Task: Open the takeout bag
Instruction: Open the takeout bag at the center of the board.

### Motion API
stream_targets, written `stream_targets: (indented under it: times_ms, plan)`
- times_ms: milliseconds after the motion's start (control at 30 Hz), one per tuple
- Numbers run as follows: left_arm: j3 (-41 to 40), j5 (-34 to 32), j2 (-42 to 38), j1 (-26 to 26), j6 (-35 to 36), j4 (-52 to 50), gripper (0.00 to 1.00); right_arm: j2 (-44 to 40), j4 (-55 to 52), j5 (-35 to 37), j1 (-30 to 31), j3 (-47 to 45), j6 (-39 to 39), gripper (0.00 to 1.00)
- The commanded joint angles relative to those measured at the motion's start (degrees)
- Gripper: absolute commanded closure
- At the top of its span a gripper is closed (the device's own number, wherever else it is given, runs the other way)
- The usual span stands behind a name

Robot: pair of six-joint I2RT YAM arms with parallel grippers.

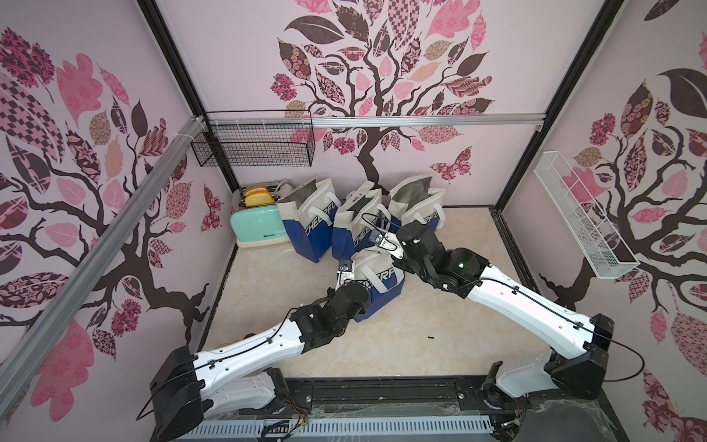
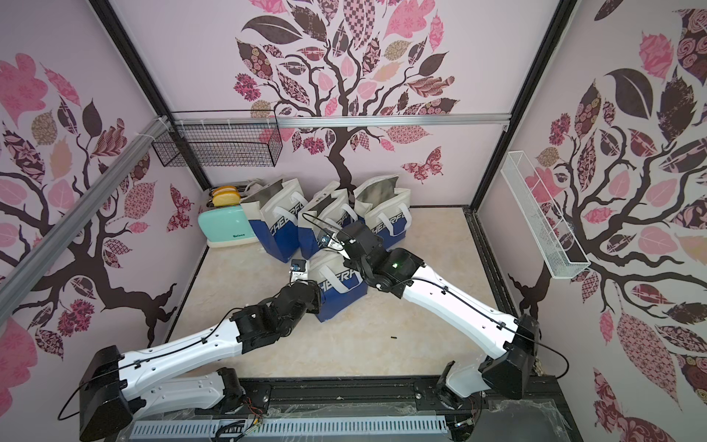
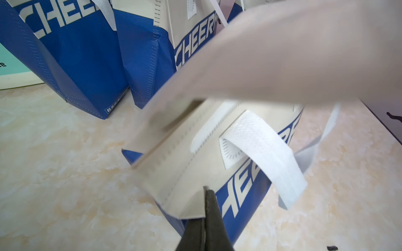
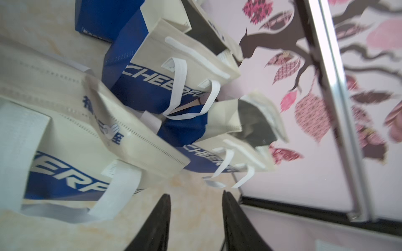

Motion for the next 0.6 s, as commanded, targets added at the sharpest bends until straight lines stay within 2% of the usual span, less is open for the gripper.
stream_targets:
  times_ms: [0, 133, 267, 567]
  plan:
    - [2.3, 1.5, -1.0, 0.1, 0.3, -2.1, 1.0, -4.0, 6.7, -7.3, -0.4, -4.9, 11.0, 0.49]
    - [2.3, 1.4, -1.0, 0.1, 0.2, -2.1, 1.0, -9.7, 13.8, -12.9, -1.0, -13.3, 11.0, 0.4]
    - [2.0, 1.2, -0.9, 0.1, 0.2, -1.8, 1.0, -13.2, 20.8, -15.5, -1.0, -20.5, 8.2, 0.38]
    - [2.2, 1.4, -0.9, 0.1, 0.9, -2.3, 1.0, -10.2, 26.8, -17.6, -1.0, -21.6, 6.0, 0.33]
